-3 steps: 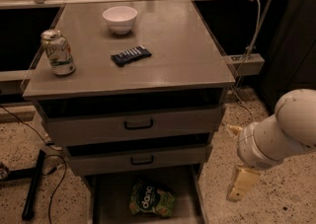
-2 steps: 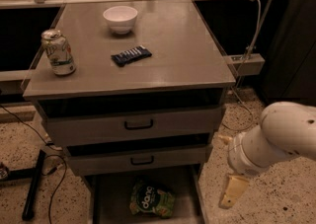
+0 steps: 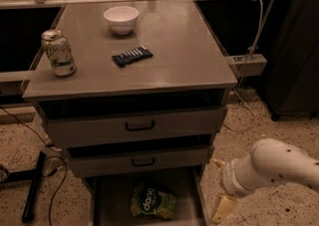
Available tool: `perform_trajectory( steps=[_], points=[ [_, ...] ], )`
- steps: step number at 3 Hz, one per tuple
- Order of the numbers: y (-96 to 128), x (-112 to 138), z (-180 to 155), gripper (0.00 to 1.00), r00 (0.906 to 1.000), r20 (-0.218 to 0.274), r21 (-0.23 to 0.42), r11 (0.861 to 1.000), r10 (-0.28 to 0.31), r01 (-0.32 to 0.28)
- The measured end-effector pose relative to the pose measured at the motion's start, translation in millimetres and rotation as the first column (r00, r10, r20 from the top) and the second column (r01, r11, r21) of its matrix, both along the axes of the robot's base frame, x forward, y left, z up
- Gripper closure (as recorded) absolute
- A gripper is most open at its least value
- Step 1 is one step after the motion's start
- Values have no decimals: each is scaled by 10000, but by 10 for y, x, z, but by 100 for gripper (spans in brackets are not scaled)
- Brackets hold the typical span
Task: Pick green rice chip bag from bottom drawer and place on counter
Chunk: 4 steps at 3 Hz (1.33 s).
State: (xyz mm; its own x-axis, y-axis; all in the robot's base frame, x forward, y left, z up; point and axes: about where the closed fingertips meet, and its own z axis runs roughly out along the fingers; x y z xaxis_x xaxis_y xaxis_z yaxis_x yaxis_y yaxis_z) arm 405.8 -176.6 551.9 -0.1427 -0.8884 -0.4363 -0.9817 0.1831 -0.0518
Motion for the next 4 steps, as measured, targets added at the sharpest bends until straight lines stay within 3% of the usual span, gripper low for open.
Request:
perform_trajectory(
  steps=[2, 4],
  points=[
    [44, 219, -822, 0, 9992, 266, 1196, 9925, -297, 263],
    [112, 198, -869, 0, 9999, 146, 1216, 9925, 60, -78]
  ],
)
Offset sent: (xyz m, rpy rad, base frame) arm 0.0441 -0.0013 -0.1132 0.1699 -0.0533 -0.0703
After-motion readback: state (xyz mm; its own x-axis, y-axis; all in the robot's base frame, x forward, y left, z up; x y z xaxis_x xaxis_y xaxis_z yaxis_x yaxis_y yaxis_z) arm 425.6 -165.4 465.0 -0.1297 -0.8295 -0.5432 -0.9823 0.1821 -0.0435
